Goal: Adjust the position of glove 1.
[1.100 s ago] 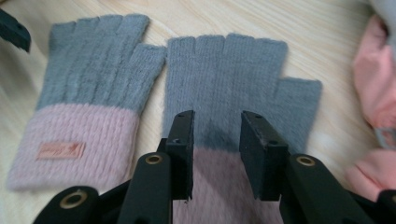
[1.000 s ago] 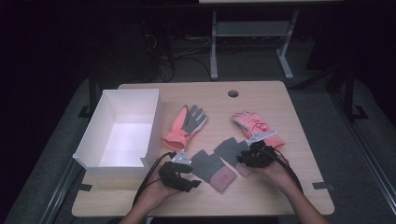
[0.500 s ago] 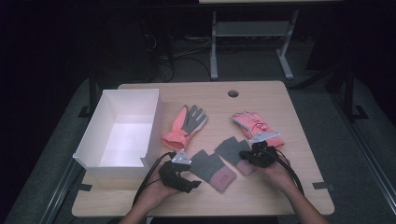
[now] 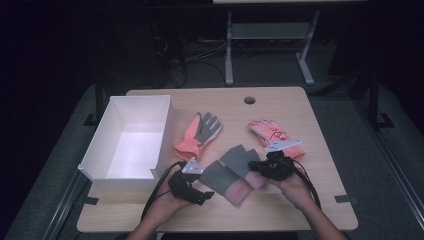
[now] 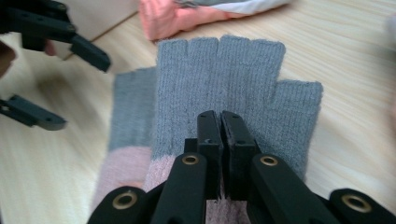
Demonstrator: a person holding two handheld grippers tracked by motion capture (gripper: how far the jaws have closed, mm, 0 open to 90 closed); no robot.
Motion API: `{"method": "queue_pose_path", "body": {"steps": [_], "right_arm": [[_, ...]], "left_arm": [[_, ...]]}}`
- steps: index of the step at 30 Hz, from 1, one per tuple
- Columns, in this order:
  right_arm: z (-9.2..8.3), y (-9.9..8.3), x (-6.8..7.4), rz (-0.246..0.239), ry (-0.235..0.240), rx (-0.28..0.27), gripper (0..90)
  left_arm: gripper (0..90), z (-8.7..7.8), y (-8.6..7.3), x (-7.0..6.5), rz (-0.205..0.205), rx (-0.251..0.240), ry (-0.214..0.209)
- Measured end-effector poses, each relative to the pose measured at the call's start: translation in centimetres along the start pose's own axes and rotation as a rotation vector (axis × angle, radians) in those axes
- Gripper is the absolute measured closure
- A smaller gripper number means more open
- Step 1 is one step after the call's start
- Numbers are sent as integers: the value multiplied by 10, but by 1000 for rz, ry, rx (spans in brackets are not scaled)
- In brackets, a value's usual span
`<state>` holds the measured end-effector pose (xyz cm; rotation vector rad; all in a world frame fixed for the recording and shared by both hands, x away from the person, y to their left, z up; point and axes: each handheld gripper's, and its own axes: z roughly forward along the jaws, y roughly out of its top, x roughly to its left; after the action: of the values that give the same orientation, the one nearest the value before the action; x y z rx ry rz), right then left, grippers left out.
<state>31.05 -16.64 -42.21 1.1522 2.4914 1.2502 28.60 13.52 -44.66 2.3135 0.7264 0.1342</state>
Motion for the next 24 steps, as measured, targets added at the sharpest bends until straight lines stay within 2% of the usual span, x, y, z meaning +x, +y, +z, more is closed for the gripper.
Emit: {"method": "queue_pose_path", "body": {"steps": [6,9,11,16,24], "right_arm": [[14,5,18,-17,22,21,872],[19,6,27,-9,30,34,872],[24,7,33,-22,35,45,872],[31,9,42,-40,50,67,871],[41,6,49,-60,63,108,871]], "left_arm": [[161,-2,1,0,-11,-20,25],[154,-5,1,0,-5,-30,37],[150,-6,1,0,-2,-37,39],[145,-6,0,-2,-3,-41,45],[146,-6,1,-2,-1,-41,50]]}}
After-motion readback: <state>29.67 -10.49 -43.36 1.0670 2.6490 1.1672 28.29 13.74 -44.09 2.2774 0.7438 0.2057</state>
